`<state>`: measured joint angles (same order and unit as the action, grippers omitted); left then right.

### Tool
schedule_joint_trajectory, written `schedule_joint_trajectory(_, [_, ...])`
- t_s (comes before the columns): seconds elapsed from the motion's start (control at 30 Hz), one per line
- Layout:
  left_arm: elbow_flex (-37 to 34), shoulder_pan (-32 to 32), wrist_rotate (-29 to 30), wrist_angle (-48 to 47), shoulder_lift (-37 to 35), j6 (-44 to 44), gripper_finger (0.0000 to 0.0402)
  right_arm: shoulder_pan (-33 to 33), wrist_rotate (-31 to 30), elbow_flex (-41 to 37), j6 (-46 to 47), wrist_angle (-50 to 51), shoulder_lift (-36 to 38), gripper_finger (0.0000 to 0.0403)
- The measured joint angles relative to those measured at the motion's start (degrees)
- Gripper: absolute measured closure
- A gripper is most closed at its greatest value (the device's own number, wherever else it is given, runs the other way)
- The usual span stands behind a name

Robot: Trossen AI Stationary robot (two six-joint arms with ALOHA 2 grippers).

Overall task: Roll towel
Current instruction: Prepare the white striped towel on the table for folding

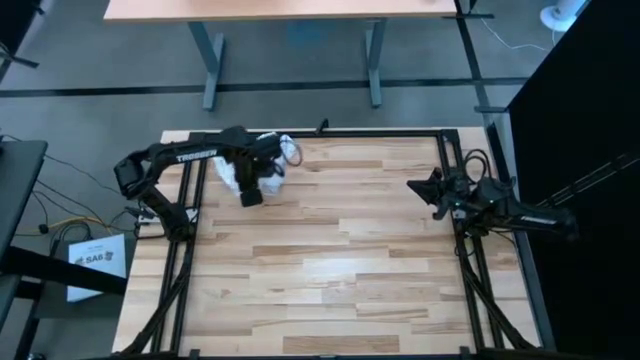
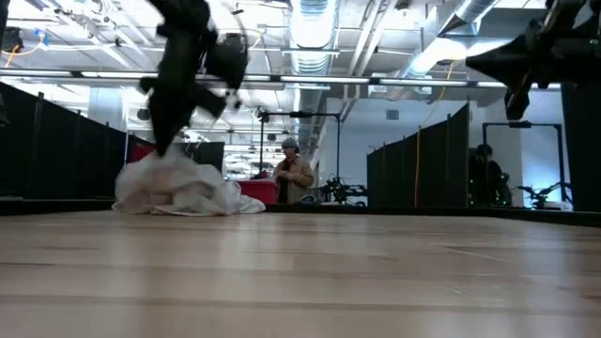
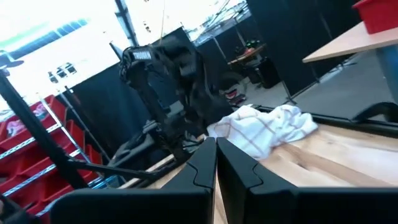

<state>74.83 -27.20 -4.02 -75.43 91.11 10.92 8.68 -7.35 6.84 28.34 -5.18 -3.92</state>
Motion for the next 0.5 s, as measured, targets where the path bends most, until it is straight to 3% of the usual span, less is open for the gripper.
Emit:
schedule_joint_trajectory(0.1, [9.06,1.33,-3.72,-3.46,0.0,-0.95,0.0401,-1.7,0.2,1.81,-0.29,-2.31,-4.28,0.0403])
schedule_joint_trajectory(0.27, [21.23,2.92,-4.87,-9.11,-0.02,-3.57,0.0402,-4.71,1.03,5.45,-2.75,-6.13,-15.53,0.0403])
schedule_joint_trajectory(0.5, [30.26,6.09,-4.95,-12.9,-0.04,-6.78,0.0402,-5.42,1.04,15.5,-9.1,-7.57,-37.07,0.0399])
